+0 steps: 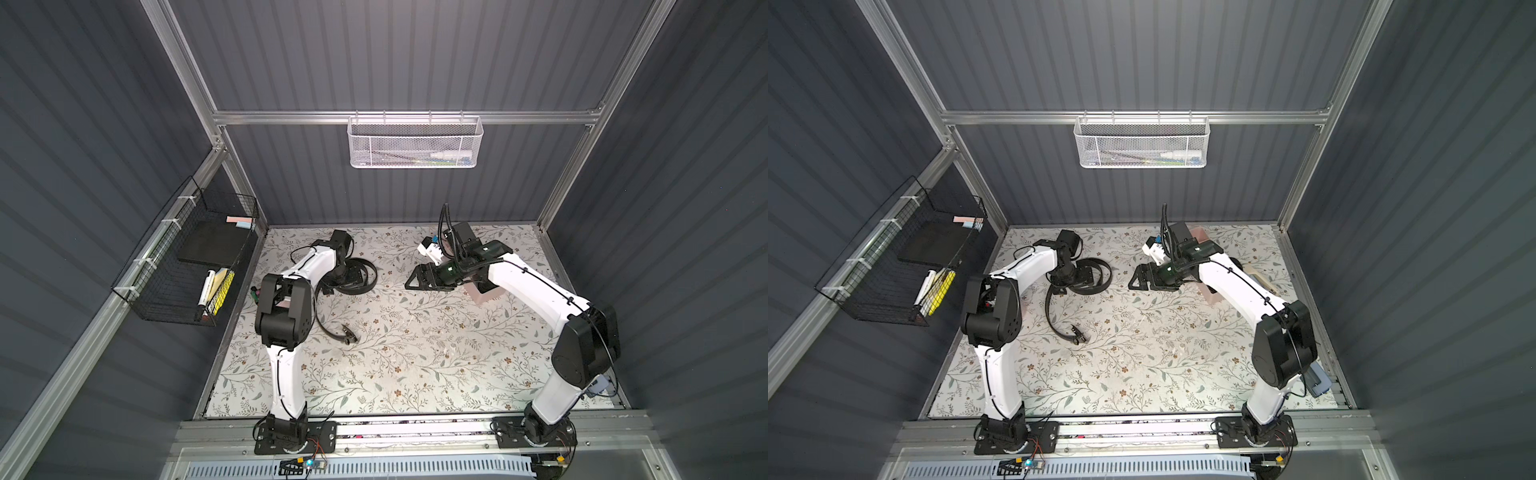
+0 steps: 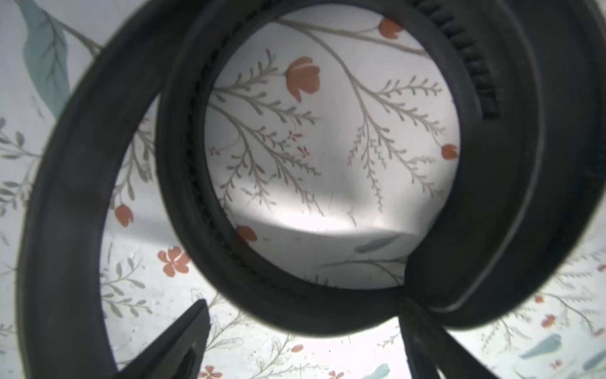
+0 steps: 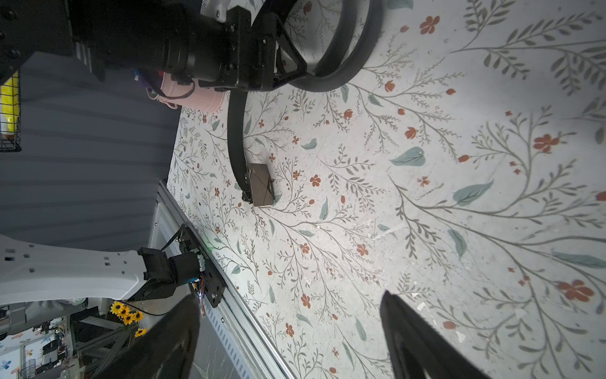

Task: Place the belts into the storage roll
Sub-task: Roll the belt at the center of the board.

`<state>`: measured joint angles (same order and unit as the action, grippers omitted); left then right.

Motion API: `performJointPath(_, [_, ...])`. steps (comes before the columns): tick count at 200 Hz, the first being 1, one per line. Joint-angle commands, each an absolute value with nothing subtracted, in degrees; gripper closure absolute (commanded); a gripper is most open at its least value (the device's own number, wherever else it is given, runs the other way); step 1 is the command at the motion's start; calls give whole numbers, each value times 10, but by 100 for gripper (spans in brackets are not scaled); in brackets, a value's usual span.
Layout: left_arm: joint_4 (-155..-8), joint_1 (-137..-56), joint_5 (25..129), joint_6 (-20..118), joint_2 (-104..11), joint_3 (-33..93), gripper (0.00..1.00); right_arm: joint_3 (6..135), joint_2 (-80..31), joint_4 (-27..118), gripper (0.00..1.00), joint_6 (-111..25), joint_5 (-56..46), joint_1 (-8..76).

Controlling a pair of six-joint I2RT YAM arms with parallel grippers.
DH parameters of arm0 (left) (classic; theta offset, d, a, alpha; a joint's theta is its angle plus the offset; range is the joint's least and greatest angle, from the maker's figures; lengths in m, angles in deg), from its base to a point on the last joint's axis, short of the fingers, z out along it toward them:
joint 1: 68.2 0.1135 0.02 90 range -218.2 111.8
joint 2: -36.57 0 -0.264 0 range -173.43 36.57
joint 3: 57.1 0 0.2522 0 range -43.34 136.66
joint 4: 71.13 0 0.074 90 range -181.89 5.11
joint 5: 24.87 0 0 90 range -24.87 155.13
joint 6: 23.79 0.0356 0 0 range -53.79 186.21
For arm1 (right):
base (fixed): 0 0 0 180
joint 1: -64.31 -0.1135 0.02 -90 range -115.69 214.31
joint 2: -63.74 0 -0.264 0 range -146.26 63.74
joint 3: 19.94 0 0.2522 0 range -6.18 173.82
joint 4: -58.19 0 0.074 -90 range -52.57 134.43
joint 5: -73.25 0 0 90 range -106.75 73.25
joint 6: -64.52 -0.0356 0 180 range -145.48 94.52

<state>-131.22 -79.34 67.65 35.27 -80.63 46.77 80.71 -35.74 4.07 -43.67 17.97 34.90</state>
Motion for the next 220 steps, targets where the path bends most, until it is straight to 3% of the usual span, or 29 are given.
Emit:
performJointPath(1, [-1336,-799,709,356,-772,418,5,810,-379,50,11,-444,186,347])
performJointPath(52, [-1324,-786,727,340,-769,450,2,821,-384,58,11,-424,159,345])
performJointPath(131, [-1366,-768,675,329,-878,592,2,800,-350,41,11,-394,120,345])
performJointPath(220, [-1360,-777,670,337,-892,558,6,801,-363,38,11,-394,127,346])
